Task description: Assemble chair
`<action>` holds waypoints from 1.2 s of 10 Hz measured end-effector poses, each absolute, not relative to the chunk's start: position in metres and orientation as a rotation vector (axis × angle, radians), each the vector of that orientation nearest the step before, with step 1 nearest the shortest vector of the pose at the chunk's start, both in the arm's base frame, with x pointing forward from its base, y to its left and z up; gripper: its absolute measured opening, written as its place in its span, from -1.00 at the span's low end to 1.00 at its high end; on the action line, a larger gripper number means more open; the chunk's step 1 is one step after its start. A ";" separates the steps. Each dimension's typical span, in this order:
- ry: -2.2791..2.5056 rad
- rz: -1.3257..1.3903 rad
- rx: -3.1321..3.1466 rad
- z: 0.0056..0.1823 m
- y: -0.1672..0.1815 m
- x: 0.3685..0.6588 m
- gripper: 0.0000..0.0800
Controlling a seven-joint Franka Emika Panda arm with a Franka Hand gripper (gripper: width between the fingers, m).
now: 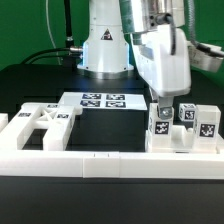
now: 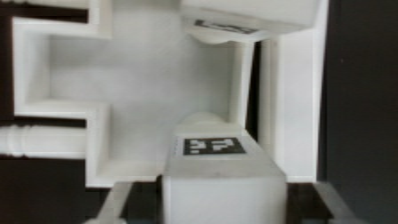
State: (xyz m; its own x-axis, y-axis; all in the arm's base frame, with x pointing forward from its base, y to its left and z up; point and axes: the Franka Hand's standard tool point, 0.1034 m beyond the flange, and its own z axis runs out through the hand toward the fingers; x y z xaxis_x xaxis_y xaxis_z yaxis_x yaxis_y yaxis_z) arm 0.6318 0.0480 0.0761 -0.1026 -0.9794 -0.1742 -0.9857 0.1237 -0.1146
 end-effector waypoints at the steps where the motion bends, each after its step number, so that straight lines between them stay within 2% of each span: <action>1: 2.254 0.035 -1.865 0.077 0.047 0.632 -0.28; 5: 2.385 0.061 -1.700 0.076 0.045 0.631 -0.28; 6: 2.385 0.062 -1.702 0.075 0.046 0.630 -0.02; 7: 2.382 0.062 -1.708 0.074 0.046 0.630 0.33; 8: 2.380 0.062 -1.710 0.074 0.046 0.630 0.53; 10: 2.313 0.053 -1.784 0.083 0.049 0.631 0.61; 12: 2.271 0.051 -1.814 0.100 0.056 0.623 0.62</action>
Offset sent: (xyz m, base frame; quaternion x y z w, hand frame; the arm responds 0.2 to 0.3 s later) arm 0.0000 0.0009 -0.0010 -0.0030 0.0185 0.1790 0.9837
